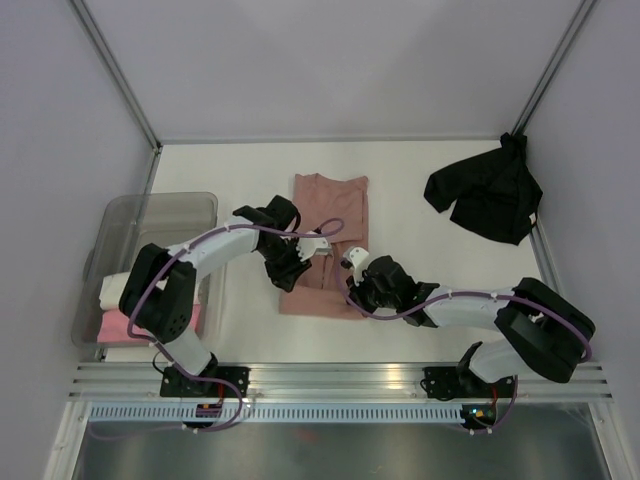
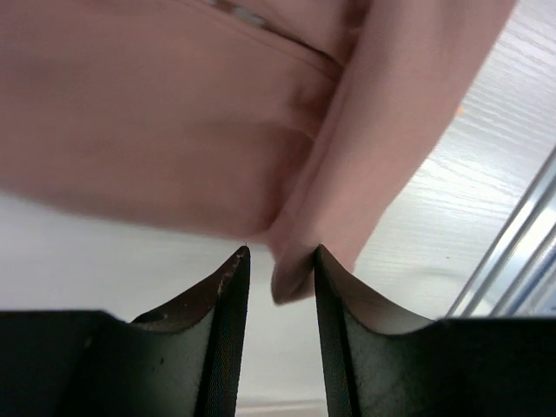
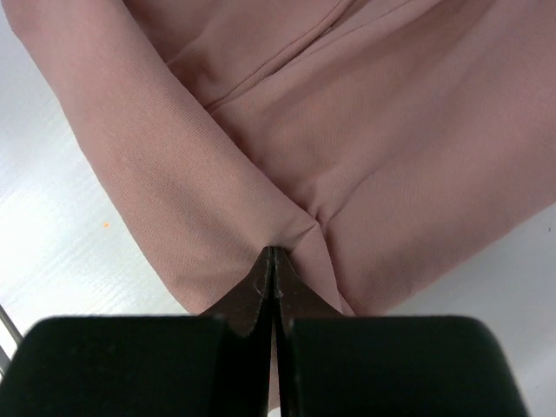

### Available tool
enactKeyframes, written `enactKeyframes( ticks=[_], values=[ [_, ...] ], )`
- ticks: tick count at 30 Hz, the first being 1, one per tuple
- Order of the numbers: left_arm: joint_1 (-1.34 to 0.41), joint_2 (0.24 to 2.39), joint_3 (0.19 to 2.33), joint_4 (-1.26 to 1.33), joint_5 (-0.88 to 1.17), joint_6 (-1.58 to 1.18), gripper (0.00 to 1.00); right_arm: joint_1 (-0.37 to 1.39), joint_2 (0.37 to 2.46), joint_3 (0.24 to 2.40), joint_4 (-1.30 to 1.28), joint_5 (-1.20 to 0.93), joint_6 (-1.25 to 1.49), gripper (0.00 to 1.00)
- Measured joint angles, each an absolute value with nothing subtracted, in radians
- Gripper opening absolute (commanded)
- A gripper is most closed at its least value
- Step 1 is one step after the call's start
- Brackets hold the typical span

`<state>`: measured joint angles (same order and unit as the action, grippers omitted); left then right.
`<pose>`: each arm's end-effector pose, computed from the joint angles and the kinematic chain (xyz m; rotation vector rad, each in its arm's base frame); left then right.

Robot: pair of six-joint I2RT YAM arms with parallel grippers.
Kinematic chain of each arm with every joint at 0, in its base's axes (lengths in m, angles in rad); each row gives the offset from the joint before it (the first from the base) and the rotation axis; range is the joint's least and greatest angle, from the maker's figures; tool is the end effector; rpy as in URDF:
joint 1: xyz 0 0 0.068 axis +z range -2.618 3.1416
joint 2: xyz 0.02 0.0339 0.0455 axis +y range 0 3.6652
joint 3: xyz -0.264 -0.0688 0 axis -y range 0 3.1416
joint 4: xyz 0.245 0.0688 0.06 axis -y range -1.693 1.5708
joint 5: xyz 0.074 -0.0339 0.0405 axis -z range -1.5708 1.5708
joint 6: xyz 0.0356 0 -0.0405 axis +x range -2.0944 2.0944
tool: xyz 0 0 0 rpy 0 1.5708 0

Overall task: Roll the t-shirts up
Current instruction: Roll the tshirt

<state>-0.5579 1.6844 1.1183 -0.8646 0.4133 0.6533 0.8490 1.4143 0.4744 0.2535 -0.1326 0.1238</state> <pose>0.2501 -0.1729 0.1895 1.6995 2.3790 -0.6024 0.1659 0.1955 0.1426 -0.8975 2.1586 0.6543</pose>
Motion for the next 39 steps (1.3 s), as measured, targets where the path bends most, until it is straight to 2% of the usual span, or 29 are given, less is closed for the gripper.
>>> enactKeyframes(
  ticks=[10,14,17,20,23,27,37,39],
  values=[
    [-0.521,1.623,1.118,-0.766,0.277,0.571,0.41,0.849,1.424,0.474,0.275,-0.121,0.139,0.00],
    [-0.538,1.502,1.090,-0.710,0.252,0.571,0.43,0.849,1.424,0.474,0.275,-0.117,0.146,0.00],
    [-0.617,1.289,0.939,-0.596,0.216,0.617,0.52,0.849,1.424,0.474,0.274,-0.113,0.146,0.00],
    [-0.747,1.073,0.714,-0.506,0.199,0.704,0.66,0.849,1.423,0.474,0.274,-0.110,0.146,0.01],
    [-0.839,0.969,0.542,-0.434,0.171,0.792,0.68,0.849,1.423,0.474,0.274,-0.107,0.147,0.00],
    [-0.912,1.014,0.460,-0.340,0.087,0.863,0.70,0.849,1.423,0.475,0.273,-0.107,0.149,0.00],
    [-0.940,1.222,0.467,-0.141,-0.075,0.892,0.67,0.849,1.423,0.482,0.262,-0.107,0.142,0.00],
    [-0.940,1.249,0.479,-0.121,-0.088,0.892,0.54,0.849,1.423,0.485,0.255,-0.107,0.136,0.00]
  ],
)
